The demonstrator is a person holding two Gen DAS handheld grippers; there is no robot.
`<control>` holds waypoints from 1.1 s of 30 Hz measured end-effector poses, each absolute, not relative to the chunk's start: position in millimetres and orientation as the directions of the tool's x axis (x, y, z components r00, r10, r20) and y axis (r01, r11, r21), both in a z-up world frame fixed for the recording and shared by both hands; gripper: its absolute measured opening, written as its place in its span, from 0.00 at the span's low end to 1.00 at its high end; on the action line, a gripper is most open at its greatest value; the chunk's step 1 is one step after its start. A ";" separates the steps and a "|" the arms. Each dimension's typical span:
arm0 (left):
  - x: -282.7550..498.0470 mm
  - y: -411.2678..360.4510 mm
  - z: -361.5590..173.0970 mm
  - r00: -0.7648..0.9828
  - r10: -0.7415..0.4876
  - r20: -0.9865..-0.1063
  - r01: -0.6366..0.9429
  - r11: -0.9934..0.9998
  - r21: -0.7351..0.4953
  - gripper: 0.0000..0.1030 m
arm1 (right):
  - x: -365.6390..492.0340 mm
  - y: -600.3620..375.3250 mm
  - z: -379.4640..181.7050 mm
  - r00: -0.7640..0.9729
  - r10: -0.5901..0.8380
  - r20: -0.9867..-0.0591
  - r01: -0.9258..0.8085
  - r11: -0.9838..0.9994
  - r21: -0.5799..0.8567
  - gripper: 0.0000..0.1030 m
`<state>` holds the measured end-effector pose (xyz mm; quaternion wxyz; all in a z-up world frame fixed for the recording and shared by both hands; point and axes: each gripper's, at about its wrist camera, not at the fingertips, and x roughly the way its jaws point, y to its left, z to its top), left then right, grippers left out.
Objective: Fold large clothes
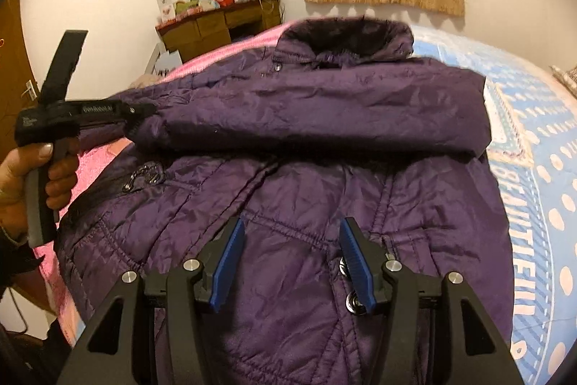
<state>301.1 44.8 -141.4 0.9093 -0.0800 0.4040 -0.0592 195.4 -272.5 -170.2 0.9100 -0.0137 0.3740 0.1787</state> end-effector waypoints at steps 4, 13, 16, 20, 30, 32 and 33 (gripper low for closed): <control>288.8 43.2 -127.5 0.701 -0.077 -0.709 0.027 0.996 -0.082 0.55 | 192.1 -287.7 -133.4 0.687 0.297 -0.663 -0.303 0.947 0.110 0.55; 310.1 -7.0 -100.7 0.804 -0.038 -0.593 0.055 0.998 0.010 0.93 | 287.6 -325.0 -79.4 0.821 0.116 -0.559 -0.128 0.992 0.018 0.71; 327.7 -34.9 -118.6 0.794 -0.031 -0.607 0.092 0.993 0.070 0.94 | 321.9 -317.7 -100.0 0.799 0.137 -0.585 -0.182 0.983 -0.017 0.71; 345.7 -49.6 -144.1 0.749 0.006 -0.663 0.095 0.989 0.117 0.94 | 349.7 -320.6 -139.1 0.737 0.143 -0.661 -0.182 0.983 0.010 0.71; 353.5 -49.5 -172.1 0.651 0.041 -0.758 0.095 0.986 0.135 1.00 | 356.7 -329.5 -185.4 0.668 0.139 -0.731 -0.167 0.985 0.036 0.72; 356.1 -52.5 -173.1 0.646 0.049 -0.762 0.095 0.985 0.145 1.00 | 357.8 -327.5 -187.3 0.663 0.131 -0.737 -0.165 0.986 0.026 0.72; 357.0 -53.2 -173.4 0.642 0.053 -0.765 0.094 0.985 0.147 1.00 | 358.7 -326.5 -188.2 0.659 0.125 -0.742 -0.166 0.986 0.019 0.72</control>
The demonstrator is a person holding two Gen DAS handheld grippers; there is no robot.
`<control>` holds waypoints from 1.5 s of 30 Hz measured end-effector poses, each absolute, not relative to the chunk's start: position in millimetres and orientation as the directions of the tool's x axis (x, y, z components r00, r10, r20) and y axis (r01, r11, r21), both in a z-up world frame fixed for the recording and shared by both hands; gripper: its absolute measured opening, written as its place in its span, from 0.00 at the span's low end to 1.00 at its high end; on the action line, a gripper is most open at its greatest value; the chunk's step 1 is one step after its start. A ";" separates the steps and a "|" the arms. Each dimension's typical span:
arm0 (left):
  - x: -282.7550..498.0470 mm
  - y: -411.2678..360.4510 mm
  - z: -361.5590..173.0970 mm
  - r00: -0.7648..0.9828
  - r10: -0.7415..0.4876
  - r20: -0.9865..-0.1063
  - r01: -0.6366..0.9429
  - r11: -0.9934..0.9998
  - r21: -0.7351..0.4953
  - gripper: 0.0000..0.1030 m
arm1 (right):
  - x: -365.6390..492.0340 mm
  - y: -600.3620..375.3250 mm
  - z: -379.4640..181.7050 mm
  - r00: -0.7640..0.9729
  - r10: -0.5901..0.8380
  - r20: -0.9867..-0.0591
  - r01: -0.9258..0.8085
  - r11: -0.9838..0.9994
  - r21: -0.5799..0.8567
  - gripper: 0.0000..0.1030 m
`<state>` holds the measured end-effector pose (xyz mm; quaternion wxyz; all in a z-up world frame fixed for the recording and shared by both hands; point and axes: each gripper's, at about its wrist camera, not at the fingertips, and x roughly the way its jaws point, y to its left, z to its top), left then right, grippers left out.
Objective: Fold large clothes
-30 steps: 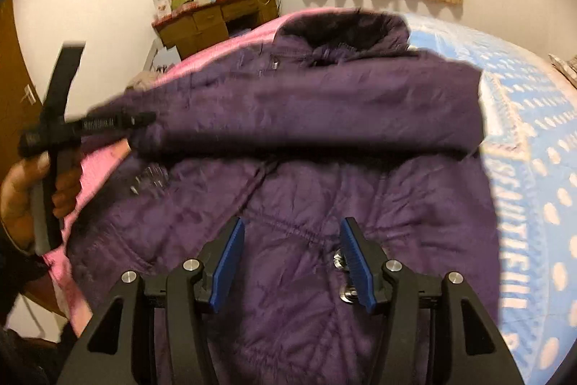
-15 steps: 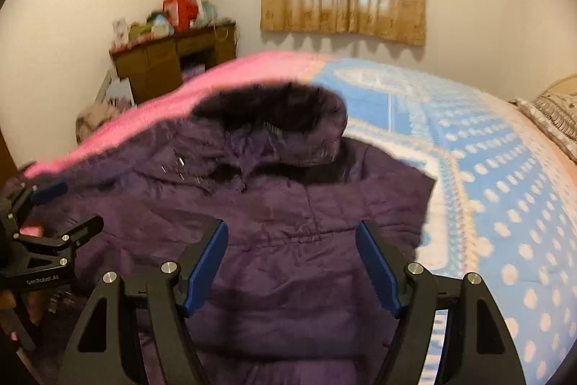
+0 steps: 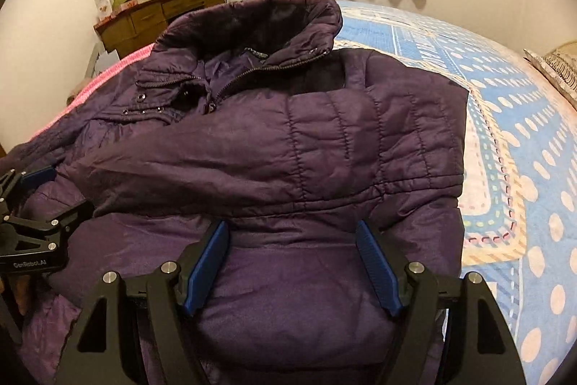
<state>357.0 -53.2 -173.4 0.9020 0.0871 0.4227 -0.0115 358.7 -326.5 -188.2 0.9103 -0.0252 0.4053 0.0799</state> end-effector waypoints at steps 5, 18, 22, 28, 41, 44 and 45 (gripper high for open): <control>357.8 -53.9 -175.4 0.636 0.062 -0.769 0.094 0.983 0.157 1.00 | 362.8 -323.4 -188.6 0.648 0.119 -0.752 -0.167 0.986 0.012 0.72; 328.9 -16.5 -121.4 0.752 -0.029 -0.658 0.058 0.998 0.022 1.00 | 346.5 -332.3 -114.3 0.793 0.186 -0.580 -0.158 0.982 0.099 0.72; 351.9 -11.8 -129.9 0.737 0.009 -0.676 0.006 1.000 0.021 1.00 | 381.6 -321.3 -128.9 0.762 0.149 -0.630 -0.133 0.988 0.073 0.72; 369.5 -6.9 -168.6 0.641 0.022 -0.768 -0.015 1.000 0.016 1.00 | 407.2 -330.3 -180.9 0.687 0.131 -0.714 -0.083 0.991 0.102 0.72; 377.3 -11.6 -179.4 0.606 0.055 -0.794 -0.034 0.998 0.043 1.00 | 413.0 -317.4 -192.0 0.650 0.061 -0.757 -0.087 0.996 0.005 0.72; 378.5 -11.4 -180.4 0.603 0.051 -0.796 -0.035 0.999 0.037 1.00 | 414.0 -313.8 -192.2 0.644 0.038 -0.764 -0.089 0.996 -0.026 0.73; 378.4 -10.9 -180.3 0.603 0.050 -0.796 -0.035 0.999 0.037 1.00 | 415.4 -312.2 -190.9 0.638 0.030 -0.770 -0.092 0.995 -0.038 0.73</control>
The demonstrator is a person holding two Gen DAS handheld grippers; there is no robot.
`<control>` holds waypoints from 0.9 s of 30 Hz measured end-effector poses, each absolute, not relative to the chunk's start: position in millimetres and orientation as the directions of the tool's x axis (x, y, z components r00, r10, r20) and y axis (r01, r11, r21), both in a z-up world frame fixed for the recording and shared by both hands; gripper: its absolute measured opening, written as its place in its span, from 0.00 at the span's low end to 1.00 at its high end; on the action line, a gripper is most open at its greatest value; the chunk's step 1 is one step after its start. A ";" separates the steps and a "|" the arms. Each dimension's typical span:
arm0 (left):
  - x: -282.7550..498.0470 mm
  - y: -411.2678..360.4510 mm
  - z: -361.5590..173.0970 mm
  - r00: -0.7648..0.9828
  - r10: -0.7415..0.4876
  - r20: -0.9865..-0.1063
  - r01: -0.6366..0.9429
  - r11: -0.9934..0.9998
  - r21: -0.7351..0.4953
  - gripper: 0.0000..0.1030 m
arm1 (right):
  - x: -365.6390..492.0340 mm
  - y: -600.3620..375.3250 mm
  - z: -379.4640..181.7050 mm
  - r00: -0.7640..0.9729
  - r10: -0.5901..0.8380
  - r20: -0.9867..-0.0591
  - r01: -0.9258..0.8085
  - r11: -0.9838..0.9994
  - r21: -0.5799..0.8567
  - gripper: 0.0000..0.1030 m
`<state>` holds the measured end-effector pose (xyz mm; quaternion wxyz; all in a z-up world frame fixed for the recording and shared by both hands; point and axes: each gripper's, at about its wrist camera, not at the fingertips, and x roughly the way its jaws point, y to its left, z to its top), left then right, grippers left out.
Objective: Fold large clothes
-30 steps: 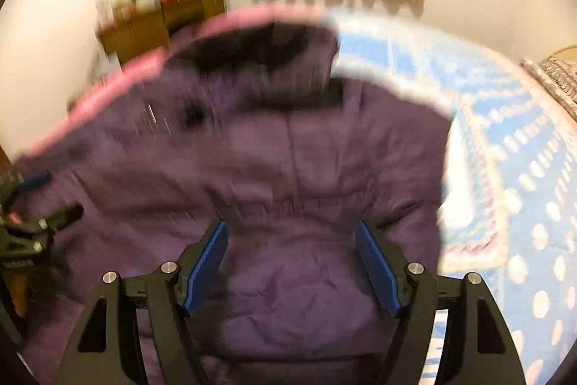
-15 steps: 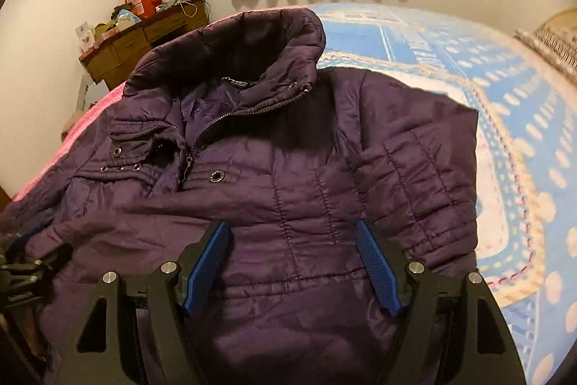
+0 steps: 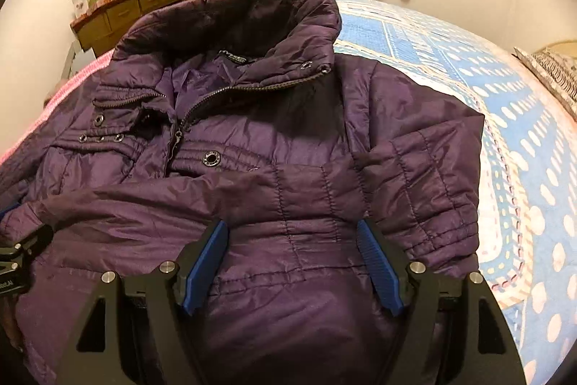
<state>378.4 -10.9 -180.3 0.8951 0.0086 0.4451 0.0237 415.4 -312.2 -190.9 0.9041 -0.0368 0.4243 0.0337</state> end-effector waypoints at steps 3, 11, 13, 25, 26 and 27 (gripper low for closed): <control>378.2 -10.1 -180.2 0.603 0.054 -0.796 -0.035 0.999 0.041 1.00 | 411.3 -305.1 -176.2 0.620 0.009 -0.785 -0.084 0.995 -0.054 0.73; 378.3 -8.8 -180.9 0.602 0.046 -0.797 -0.037 0.999 0.030 1.00 | 341.0 -249.7 -155.7 0.612 0.164 -0.774 -0.252 0.968 0.006 0.73; 378.2 -8.2 -181.0 0.602 0.043 -0.798 -0.036 0.999 0.027 1.00 | 343.5 -243.9 -173.4 0.584 0.147 -0.798 -0.256 0.967 -0.009 0.73; 377.0 -9.0 -181.0 0.599 0.037 -0.800 -0.035 0.999 0.020 1.00 | 347.9 -247.3 -192.9 0.578 0.165 -0.799 -0.240 0.970 0.027 0.74; 376.7 -8.8 -181.1 0.598 0.033 -0.801 -0.034 0.999 0.016 1.00 | 347.1 -246.2 -193.8 0.587 0.157 -0.794 -0.239 0.971 0.016 0.74; 376.7 -9.1 -181.4 0.595 0.031 -0.803 -0.033 0.999 0.015 1.00 | 343.1 -246.2 -191.9 0.591 0.152 -0.792 -0.238 0.971 0.009 0.74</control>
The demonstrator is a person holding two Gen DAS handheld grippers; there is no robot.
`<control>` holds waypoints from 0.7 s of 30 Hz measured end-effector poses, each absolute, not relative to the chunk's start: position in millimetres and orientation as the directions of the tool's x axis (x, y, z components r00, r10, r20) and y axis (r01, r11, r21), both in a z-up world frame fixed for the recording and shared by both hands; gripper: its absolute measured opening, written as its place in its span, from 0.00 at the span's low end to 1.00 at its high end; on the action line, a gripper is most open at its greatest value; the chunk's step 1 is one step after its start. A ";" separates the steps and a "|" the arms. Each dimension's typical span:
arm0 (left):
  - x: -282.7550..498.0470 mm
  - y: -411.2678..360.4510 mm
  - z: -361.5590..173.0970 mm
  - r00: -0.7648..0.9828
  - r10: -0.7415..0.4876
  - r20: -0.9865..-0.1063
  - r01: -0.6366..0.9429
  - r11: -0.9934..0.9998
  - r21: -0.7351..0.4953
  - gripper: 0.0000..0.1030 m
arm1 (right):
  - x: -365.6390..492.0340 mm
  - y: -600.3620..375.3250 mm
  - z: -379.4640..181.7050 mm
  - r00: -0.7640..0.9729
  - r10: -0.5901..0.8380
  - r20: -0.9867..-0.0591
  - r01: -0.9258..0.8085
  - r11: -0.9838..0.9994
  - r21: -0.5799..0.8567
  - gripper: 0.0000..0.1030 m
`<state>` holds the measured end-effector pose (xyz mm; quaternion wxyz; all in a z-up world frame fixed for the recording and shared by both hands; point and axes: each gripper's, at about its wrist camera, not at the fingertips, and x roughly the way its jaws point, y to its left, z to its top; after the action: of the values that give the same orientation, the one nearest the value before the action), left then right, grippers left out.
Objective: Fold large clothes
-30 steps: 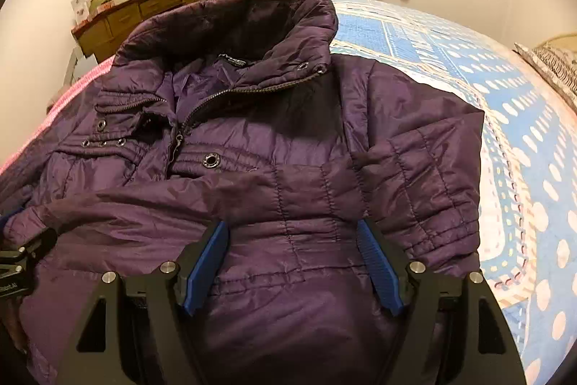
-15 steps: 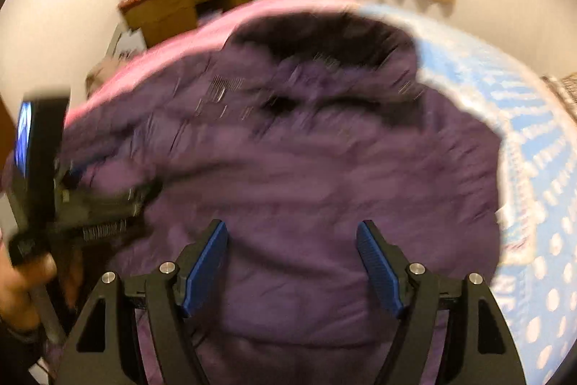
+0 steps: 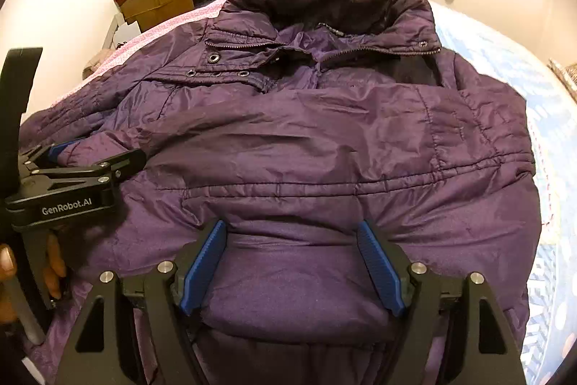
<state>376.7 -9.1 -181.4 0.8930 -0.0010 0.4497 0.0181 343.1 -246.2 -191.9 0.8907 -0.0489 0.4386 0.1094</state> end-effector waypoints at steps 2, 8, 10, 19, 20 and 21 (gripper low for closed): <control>378.1 -7.4 -181.8 0.582 0.020 -0.813 -0.031 1.000 0.003 1.00 | 344.0 -245.1 -191.7 0.594 0.146 -0.791 -0.235 0.972 0.003 0.75; 366.7 5.5 -151.8 0.574 0.031 -0.818 -0.024 0.999 0.021 0.97 | 309.1 -260.1 -160.1 0.671 0.132 -0.730 -0.173 0.985 0.019 0.75; 336.0 25.5 -128.8 0.644 0.017 -0.765 -0.012 1.000 0.012 0.98 | 277.8 -269.3 -143.3 0.680 0.230 -0.696 -0.205 0.971 0.121 0.75; 221.9 204.5 -107.4 0.741 0.145 -0.655 -0.254 0.964 -0.074 1.00 | 152.4 -248.1 -129.8 0.711 0.329 -0.622 -0.346 0.933 0.098 0.75; 213.0 225.6 -108.7 0.736 0.163 -0.657 -0.295 0.951 -0.095 1.00 | 145.0 -246.1 -131.3 0.710 0.337 -0.618 -0.356 0.929 0.097 0.75; 202.4 250.3 -110.5 0.733 0.175 -0.657 -0.345 0.929 -0.136 1.00 | 135.5 -241.1 -132.5 0.712 0.344 -0.612 -0.364 0.926 0.097 0.75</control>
<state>202.4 250.3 -110.5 0.9224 -0.1254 0.3371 0.1410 135.5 -241.1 -132.5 0.9250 -0.0154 0.3279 0.1912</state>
